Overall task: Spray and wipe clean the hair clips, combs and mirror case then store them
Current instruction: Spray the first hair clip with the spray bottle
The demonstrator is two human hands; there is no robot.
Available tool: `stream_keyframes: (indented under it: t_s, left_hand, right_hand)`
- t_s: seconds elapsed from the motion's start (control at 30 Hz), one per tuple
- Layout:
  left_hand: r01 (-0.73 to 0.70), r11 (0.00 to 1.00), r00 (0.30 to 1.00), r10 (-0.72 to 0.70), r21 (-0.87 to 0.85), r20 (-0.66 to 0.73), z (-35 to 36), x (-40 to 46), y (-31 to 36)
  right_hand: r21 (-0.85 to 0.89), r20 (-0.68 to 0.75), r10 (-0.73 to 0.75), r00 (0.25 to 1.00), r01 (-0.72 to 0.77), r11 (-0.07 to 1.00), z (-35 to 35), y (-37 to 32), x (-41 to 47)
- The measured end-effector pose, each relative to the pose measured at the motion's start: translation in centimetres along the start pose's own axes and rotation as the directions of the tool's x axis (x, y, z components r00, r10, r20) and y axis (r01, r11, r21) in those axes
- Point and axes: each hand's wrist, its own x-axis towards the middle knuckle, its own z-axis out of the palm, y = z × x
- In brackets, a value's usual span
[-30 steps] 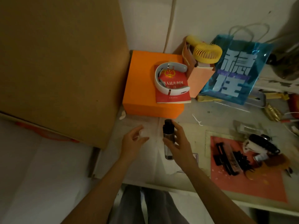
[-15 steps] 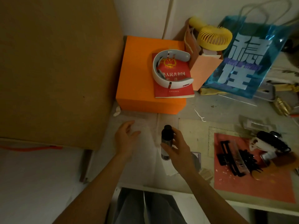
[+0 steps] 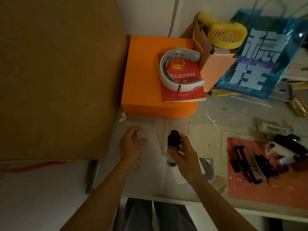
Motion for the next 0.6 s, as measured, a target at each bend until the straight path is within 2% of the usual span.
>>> stream_keyframes:
  t_s: [0.1, 0.23, 0.37, 0.5, 0.6]
  left_hand:
    - [-0.001, 1.000, 0.999, 0.001, -0.018, 0.037, -0.2, -0.4, 0.4]
    - [-0.054, 0.999, 0.998, 0.054, -0.007, 0.018, -0.6, -1.1, 1.3]
    - [-0.160, 0.983, 0.987, 0.160, 0.086, 0.012, -1.0, -1.9, 2.9]
    - [-0.205, 0.969, 0.979, 0.203, 0.139, 0.026, -0.9, -3.6, 4.7]
    - [-0.305, 0.922, 0.952, 0.290, 0.237, 0.099, -0.9, -4.9, 6.0]
  right_hand:
    - [0.001, -0.014, -0.025, 1.000, 0.025, 1.000, 0.2, 0.1, 0.0]
    - [-0.031, -0.038, -0.073, 0.997, 0.072, 0.997, 0.2, -1.1, -0.1]
    - [-0.035, -0.079, -0.101, 0.992, 0.098, 0.995, -0.3, -2.5, -0.6]
    - [-0.008, -0.144, -0.109, 0.984, 0.109, 0.994, -1.2, -4.3, -1.8]
    - [-0.010, -0.213, -0.125, 0.969, 0.125, 0.992, -2.3, -5.4, -3.0]
